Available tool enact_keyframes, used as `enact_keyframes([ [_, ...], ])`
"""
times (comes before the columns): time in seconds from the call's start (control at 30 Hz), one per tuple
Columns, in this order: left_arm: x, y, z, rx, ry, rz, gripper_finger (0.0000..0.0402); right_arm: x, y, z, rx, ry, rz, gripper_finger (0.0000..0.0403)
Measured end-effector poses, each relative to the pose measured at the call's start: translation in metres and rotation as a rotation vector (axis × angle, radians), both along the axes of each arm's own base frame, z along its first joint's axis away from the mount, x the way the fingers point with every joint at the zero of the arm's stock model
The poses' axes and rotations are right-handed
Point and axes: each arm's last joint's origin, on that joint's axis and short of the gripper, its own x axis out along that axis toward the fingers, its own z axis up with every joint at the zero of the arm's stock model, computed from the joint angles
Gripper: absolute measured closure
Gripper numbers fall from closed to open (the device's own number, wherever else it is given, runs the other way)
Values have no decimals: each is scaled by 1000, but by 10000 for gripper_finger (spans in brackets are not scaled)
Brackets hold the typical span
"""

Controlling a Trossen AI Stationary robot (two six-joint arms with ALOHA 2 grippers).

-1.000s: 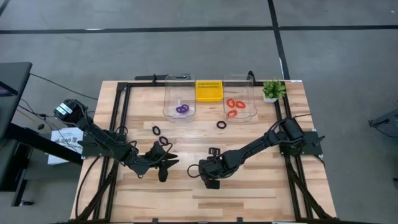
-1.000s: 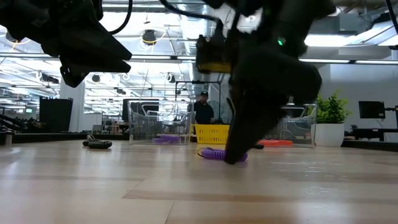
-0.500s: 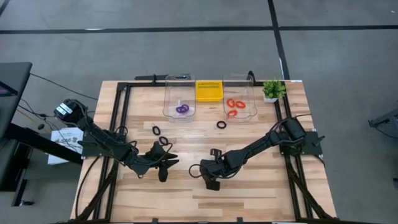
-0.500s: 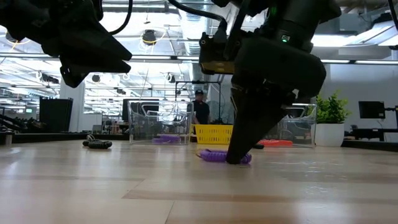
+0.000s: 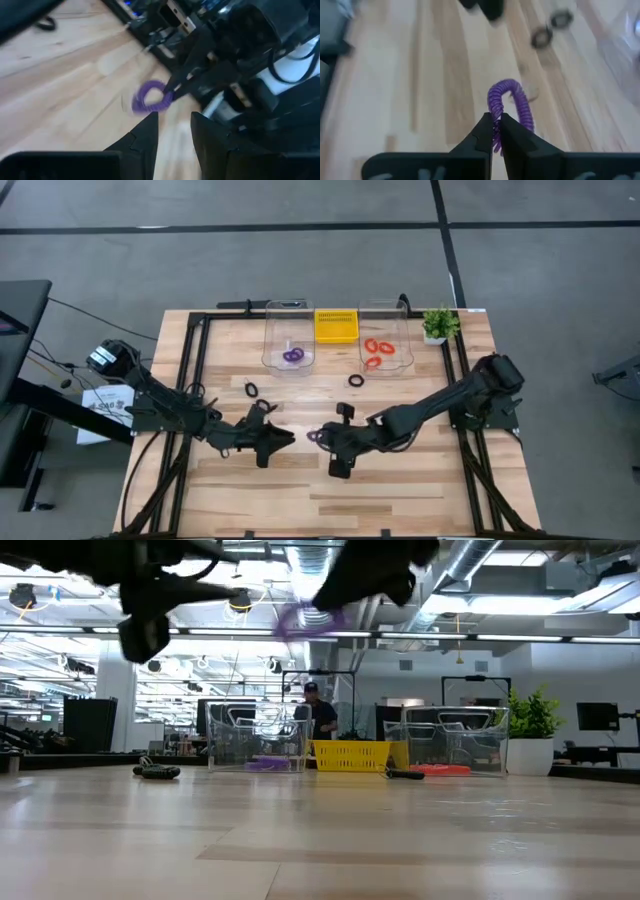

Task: Sort spring keychains
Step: Put the purple spring keychain into the left transparent bin

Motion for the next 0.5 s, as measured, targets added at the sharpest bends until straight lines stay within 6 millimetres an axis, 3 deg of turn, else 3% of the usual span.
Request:
enact_keyframes([
  [0.2, 11, 13, 10, -150, -86, -27, 289, -5, -2, 32, -4, -144, 25, 399],
  [0.5, 16, 23, 11, -273, -84, -23, 289, -9, 4, 39, -10, -174, 59, 397],
])
